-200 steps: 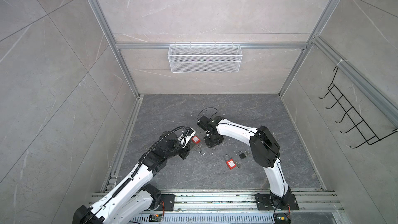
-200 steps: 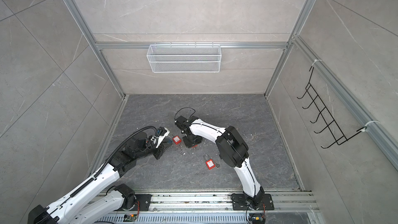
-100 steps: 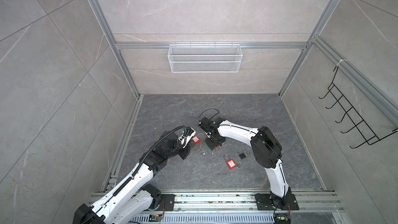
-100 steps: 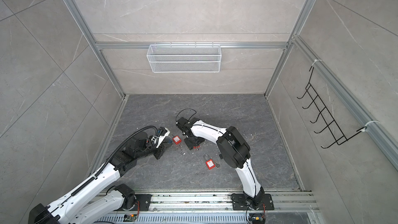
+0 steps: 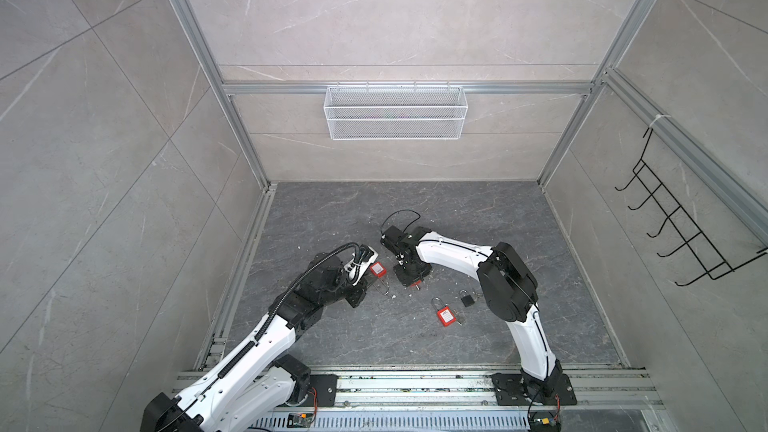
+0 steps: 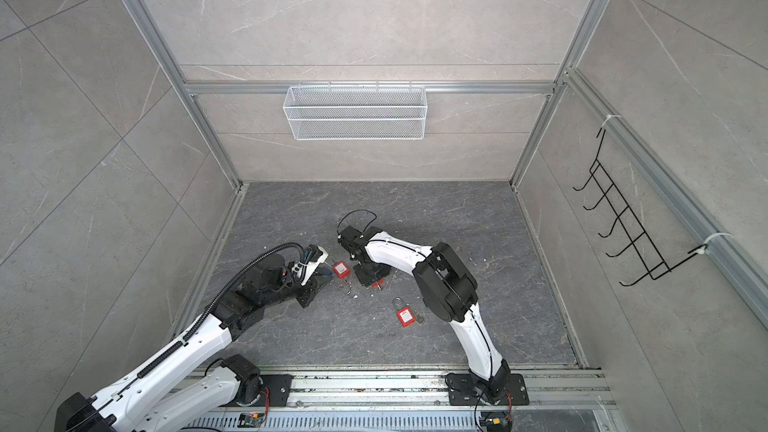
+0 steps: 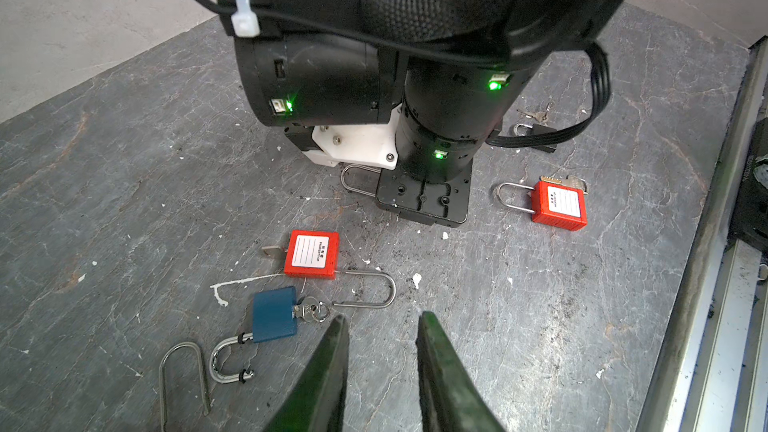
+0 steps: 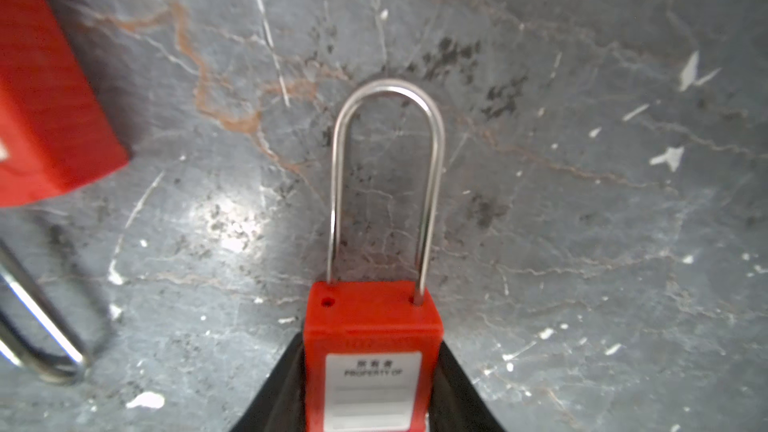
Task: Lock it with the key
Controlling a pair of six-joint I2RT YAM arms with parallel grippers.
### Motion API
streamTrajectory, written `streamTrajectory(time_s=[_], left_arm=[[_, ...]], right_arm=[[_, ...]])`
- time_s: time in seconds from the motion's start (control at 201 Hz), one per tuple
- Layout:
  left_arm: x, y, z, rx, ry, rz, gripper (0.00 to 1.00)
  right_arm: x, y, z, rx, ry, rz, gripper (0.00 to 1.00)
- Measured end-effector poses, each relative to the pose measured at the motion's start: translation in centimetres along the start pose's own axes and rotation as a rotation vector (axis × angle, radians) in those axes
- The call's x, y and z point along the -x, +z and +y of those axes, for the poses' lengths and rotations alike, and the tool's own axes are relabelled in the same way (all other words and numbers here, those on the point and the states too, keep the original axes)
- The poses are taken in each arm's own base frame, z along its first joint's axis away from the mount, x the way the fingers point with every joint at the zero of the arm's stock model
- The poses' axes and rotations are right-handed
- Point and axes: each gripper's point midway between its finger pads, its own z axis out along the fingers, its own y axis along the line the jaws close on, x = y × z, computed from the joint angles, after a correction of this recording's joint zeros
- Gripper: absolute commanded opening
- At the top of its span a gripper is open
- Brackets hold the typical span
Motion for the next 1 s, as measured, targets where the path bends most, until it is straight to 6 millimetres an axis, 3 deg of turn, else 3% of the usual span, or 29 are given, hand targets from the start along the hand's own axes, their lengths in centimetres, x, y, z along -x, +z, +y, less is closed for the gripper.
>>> streamTrajectory(time_s=[0.169, 0.393, 0.488, 0.623, 0.767, 0.996], left_arm=[[0.1, 0.0, 0.1, 0.003, -0.002, 0.007, 0.31], [1.6, -0.1, 1.7, 0.033, -0.022, -0.001, 0.42], [2.6, 0.2, 2.1, 0.001, -0.043, 0.002, 0.43], [4.2, 0.8, 1.3, -0.099, -0.059, -0.007, 0.44], [5.4, 1.1, -0.8, -0.253, -0.071, -0.035, 0.46], [5.3, 0.8, -3.5, -0.423, 0.015, -0.076, 0.46]], right_arm=[[0.3, -2.0, -0.1, 0.019, -0.063, -0.062, 0.32], [-1.2, -10.7, -0.7, 0.096, -0.285, -0.320, 0.30], [-2.6, -13.0, -1.2, 0.089, -0.406, -0.399, 0.31], [-4.4, -13.5, -1.7, 0.058, -0.550, -0.431, 0.31], [-5.6, -13.6, -1.9, 0.036, -0.660, -0.452, 0.31], [-5.8, -15.6, -1.4, 0.043, -0.763, -0.540, 0.31]])
